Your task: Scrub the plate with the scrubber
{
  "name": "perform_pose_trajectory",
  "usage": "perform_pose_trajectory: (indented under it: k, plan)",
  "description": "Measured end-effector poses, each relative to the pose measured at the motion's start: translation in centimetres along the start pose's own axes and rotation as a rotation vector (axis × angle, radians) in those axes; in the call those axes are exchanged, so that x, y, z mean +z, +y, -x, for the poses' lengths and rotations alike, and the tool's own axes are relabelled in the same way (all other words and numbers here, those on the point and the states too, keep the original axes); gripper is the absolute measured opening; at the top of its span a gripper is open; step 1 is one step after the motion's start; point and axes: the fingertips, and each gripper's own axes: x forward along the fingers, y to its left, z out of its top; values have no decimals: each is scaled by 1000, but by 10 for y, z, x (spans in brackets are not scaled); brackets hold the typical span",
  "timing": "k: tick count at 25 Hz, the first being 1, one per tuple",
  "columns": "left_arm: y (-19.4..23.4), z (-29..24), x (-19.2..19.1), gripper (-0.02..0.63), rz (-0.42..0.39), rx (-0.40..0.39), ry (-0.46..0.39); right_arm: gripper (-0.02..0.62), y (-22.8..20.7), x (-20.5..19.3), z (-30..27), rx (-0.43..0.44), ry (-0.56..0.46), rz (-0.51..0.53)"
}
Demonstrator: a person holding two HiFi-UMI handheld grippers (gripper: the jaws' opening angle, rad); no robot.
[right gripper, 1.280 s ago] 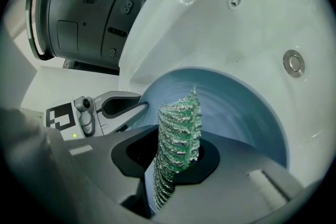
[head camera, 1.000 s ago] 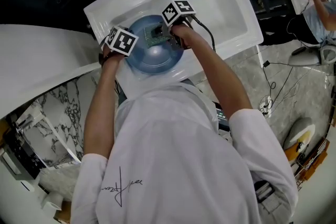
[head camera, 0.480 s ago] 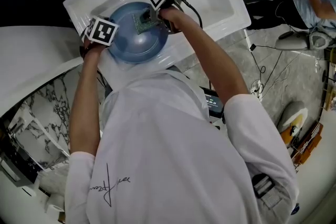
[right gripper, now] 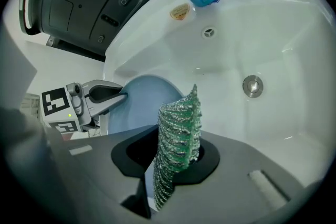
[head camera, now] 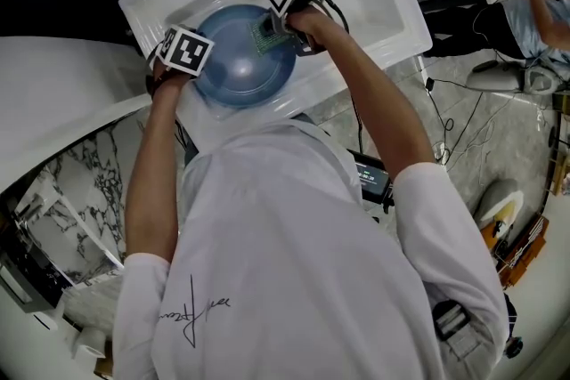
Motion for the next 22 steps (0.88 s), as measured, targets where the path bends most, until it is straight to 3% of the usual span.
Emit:
perform_pose_trajectory:
  k: [14, 22]
  plan:
    - [-7, -3, 1, 109, 8, -32, -10, 67, -17, -1, 16, -218, 86, 154]
    - [-10, -5, 3, 109, 4, -36, -11, 67, -21, -2, 29, -268, 84, 225]
